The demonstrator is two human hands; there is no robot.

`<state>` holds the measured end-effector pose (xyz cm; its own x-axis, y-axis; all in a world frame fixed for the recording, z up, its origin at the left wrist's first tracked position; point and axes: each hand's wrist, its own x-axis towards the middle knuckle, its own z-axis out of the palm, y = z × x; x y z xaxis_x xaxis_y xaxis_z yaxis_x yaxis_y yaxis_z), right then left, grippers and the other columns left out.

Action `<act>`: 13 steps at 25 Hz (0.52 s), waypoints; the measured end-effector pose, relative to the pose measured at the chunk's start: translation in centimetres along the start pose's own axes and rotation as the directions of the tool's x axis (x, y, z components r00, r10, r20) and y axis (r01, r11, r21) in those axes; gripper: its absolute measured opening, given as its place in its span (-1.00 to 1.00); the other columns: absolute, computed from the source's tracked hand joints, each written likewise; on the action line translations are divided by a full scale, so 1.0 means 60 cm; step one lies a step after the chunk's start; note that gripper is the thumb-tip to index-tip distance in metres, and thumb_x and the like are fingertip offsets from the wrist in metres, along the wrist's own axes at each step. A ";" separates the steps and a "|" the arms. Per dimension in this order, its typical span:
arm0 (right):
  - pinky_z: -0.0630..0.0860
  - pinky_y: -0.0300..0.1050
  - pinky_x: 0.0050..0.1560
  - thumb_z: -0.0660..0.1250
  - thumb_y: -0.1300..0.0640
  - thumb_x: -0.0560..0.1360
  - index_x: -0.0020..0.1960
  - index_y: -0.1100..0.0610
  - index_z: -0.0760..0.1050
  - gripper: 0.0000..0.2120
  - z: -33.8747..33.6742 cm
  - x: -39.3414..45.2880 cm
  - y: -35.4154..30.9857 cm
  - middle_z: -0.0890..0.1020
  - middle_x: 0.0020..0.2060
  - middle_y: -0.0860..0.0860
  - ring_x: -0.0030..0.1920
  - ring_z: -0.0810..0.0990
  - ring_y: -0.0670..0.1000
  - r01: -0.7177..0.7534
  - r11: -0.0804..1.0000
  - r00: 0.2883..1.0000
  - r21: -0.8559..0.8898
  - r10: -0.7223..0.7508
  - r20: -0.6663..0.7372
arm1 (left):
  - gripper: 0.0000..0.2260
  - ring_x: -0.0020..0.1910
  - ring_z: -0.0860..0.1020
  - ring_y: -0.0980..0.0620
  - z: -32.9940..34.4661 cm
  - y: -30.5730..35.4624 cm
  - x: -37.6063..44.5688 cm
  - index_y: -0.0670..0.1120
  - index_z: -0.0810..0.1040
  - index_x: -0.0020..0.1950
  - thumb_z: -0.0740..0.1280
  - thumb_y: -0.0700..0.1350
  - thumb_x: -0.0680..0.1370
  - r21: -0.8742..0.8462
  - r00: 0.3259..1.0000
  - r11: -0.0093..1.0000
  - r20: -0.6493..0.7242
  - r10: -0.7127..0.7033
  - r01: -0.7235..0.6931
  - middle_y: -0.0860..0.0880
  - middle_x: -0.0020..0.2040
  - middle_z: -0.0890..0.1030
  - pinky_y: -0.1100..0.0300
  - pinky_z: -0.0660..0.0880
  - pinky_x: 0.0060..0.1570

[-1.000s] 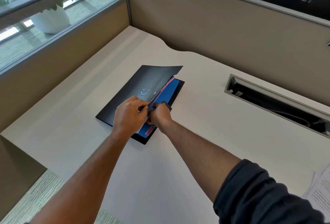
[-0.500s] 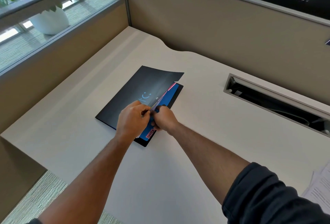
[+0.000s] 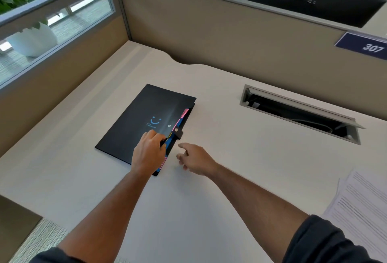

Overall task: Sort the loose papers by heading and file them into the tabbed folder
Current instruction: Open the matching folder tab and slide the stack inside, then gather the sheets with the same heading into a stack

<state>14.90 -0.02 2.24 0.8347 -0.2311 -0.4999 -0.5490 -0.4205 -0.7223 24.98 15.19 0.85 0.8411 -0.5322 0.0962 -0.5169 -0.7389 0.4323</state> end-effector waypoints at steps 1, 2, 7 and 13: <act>0.62 -0.09 -0.04 0.26 0.04 0.64 0.52 0.07 0.37 -0.54 -0.002 -0.013 0.019 0.71 0.02 0.10 -0.16 0.66 0.00 0.001 1.000 1.000 -0.008 -0.001 -0.006 | -0.82 -0.02 0.48 0.05 0.003 0.004 -0.001 -0.07 0.66 0.16 0.43 -0.13 0.57 -0.004 1.000 1.000 0.003 0.002 -0.002 0.03 -0.02 0.57 0.16 0.51 -0.16; 0.63 -0.04 0.05 0.26 0.04 0.63 0.48 0.08 0.42 -0.57 -0.005 -0.030 0.037 0.71 0.03 0.08 -0.14 0.66 0.01 -0.006 1.000 1.000 -0.014 0.005 -0.010 | -0.81 0.00 0.48 0.03 0.006 0.008 -0.003 -0.09 0.65 0.17 0.44 -0.14 0.56 -0.010 1.000 1.000 0.003 0.006 -0.006 0.01 -0.01 0.57 0.16 0.50 -0.14; 0.59 -0.01 0.14 0.25 0.01 0.58 0.34 0.03 0.54 -0.64 -0.021 -0.124 0.124 0.71 0.05 0.03 0.03 0.68 0.09 -0.060 0.998 0.997 -0.002 0.060 -0.039 | -0.74 0.01 0.48 -0.04 0.023 0.035 -0.016 -0.15 0.64 0.19 0.48 -0.20 0.51 -0.032 0.999 0.999 -0.053 0.013 -0.015 -0.05 0.00 0.56 0.11 0.49 -0.11; 0.60 0.04 0.18 0.24 -0.05 0.49 0.25 0.00 0.58 -0.63 -0.031 -0.234 0.209 0.71 -0.01 -0.01 0.01 0.68 0.04 -0.136 0.988 0.983 0.071 0.143 -0.113 | -0.83 0.11 0.54 -0.10 0.070 0.110 -0.043 -0.15 0.66 0.13 0.41 -0.21 0.56 -0.078 0.998 0.995 0.024 0.059 -0.057 -0.06 0.05 0.61 0.04 0.50 0.02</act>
<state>-3.65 -3.66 1.09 0.7470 -0.3869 -0.5407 -0.6589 -0.3223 -0.6797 18.74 9.98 -0.32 0.8053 -0.5844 0.0997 -0.5497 -0.6731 0.4948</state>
